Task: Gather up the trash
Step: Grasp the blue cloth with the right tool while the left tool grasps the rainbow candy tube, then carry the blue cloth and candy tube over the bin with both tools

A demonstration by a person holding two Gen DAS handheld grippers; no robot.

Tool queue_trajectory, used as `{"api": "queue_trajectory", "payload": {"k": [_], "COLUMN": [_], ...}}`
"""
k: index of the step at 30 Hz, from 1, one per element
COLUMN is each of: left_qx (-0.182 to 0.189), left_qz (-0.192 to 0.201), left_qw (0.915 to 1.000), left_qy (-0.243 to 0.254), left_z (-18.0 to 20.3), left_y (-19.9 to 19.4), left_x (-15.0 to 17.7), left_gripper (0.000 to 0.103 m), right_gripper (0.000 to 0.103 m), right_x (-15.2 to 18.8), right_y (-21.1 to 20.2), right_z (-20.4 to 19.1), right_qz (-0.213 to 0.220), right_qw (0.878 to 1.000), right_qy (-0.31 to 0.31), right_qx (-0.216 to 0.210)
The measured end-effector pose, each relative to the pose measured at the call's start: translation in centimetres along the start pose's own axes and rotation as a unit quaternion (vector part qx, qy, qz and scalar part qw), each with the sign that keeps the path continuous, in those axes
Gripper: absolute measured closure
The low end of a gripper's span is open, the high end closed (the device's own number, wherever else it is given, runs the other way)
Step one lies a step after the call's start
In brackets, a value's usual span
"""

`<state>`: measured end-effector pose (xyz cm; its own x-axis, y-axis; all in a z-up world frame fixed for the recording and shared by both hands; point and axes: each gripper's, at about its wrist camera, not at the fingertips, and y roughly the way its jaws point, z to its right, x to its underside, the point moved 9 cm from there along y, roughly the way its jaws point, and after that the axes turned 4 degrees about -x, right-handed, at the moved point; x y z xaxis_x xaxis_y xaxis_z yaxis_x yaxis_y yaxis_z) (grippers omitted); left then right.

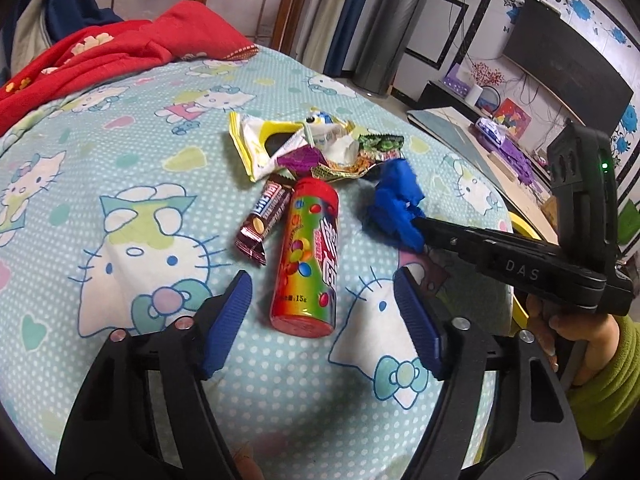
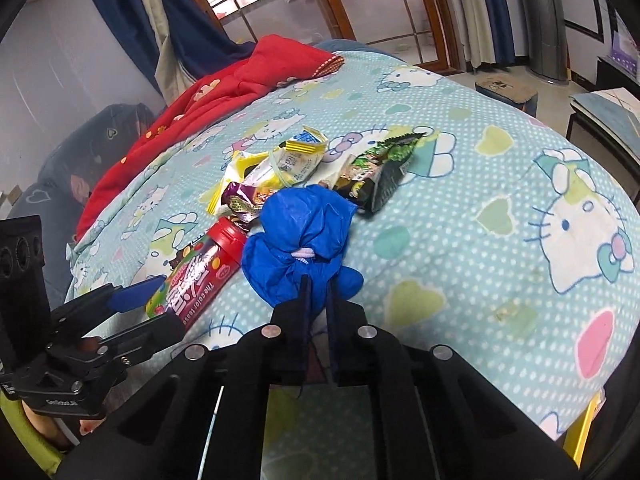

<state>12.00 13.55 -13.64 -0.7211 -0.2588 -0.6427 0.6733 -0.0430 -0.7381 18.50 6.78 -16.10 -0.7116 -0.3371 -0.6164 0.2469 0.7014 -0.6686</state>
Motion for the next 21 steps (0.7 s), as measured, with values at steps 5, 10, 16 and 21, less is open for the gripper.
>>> {"api": "queue_trajectory", "payload": {"k": [5,10,16,21], "left_qx": [-0.005,-0.012,-0.019,-0.015], "left_qz": [-0.013,-0.019,-0.022,-0.021], "left_qw": [0.9999,0.9997,0.9995,0.9996], "left_qy": [0.006,0.01,0.009,0.013], "left_z": [0.2,0.2,0.0,0.3], "left_y": [0.5,0.7,0.7,0.6], "left_x": [0.4,0.6,0.8,0.8], "left_gripper": [0.049,0.061,0.078,0.079], "right_gripper": [0.098,0.098,0.099,0.1], "right_x": [0.6,1.1,1.1,0.9], "right_y": [-0.9,-1.8,-3.1,-4.3], "right_z": [0.3,0.5,0.5,0.5], "right_qz": [0.007,0.012,0.023,0.039], "right_qw": [1.0,1.0,1.0,0.999], "right_qy": [0.002,0.006,0.006,0.003], "right_qx": [0.006,0.008,0.009,0.016]}}
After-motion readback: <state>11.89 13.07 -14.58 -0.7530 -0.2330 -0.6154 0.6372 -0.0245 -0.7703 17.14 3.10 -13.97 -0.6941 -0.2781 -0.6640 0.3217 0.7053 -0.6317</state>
